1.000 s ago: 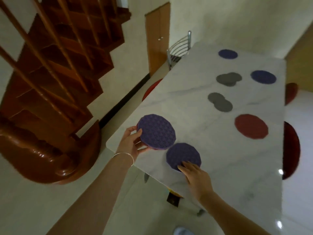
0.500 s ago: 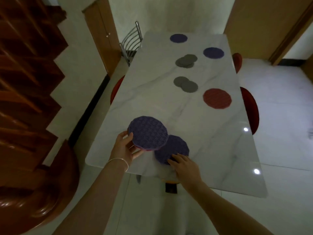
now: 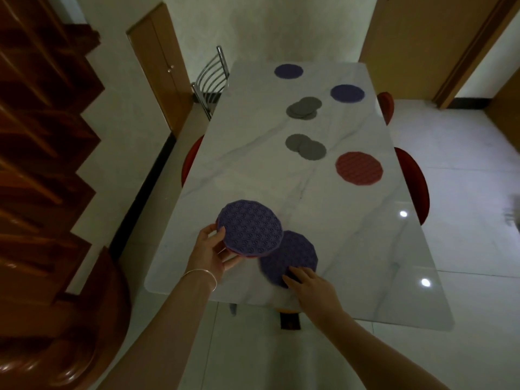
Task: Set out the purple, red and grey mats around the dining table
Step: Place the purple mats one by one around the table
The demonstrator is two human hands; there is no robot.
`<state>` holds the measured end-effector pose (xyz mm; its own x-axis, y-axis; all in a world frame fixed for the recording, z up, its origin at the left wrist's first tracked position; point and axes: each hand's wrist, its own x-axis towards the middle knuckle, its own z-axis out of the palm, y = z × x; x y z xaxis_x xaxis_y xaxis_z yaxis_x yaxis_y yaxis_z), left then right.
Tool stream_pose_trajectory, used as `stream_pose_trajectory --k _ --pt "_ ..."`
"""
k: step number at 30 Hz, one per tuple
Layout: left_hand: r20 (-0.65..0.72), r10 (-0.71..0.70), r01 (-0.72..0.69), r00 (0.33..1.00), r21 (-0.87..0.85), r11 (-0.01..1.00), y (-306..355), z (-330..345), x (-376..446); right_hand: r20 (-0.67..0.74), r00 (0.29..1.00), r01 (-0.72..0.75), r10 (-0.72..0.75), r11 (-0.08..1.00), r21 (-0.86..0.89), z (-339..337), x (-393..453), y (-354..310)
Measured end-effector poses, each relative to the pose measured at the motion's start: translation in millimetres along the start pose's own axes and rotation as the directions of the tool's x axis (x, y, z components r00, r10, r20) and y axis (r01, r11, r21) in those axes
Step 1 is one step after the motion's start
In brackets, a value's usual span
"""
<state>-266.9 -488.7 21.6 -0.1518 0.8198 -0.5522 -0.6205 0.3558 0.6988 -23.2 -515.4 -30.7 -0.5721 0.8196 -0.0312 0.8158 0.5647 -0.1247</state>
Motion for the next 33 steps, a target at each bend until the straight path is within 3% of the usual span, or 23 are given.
stream_pose_trajectory --k 7,11,13,17,21,28,33 --pt "0.033 0.0 0.0 0.999 0.005 1.0 13.5 -7.1 2.7 -0.033 0.998 -0.052 0.052 0.999 -0.014 -12.7 5.3 -7.9" --pt "0.043 0.01 -0.01 0.999 0.004 1.0 31.1 -10.1 -0.3 -0.17 0.948 -0.227 0.268 0.947 0.227 -39.6 28.8 -18.6" --pt "0.054 0.023 -0.024 0.998 0.014 1.0 43.0 -9.2 -3.0 -0.246 0.912 -0.225 0.329 0.901 0.371 -59.5 47.9 -28.6" --pt "0.091 0.051 -0.056 0.995 0.056 0.997 66.8 -2.5 -0.4 -0.302 0.915 -0.102 0.268 0.877 0.469 -106.5 95.7 -57.7" --pt "0.129 0.093 -0.106 0.987 0.1 0.989 93.4 -0.1 15.0 -0.326 0.933 -0.04 0.149 0.947 0.318 -125.5 145.8 -75.3" --pt "0.097 0.115 -0.13 0.989 0.167 0.977 159.1 -20.4 68.2 -0.265 0.959 0.009 0.1 0.924 0.381 -114.6 238.0 -87.0" --pt "0.14 0.077 -0.106 0.987 0.219 0.97 216.0 -27.5 114.4 -0.235 0.962 -0.037 0.139 0.919 0.392 -124.7 303.7 -98.3"
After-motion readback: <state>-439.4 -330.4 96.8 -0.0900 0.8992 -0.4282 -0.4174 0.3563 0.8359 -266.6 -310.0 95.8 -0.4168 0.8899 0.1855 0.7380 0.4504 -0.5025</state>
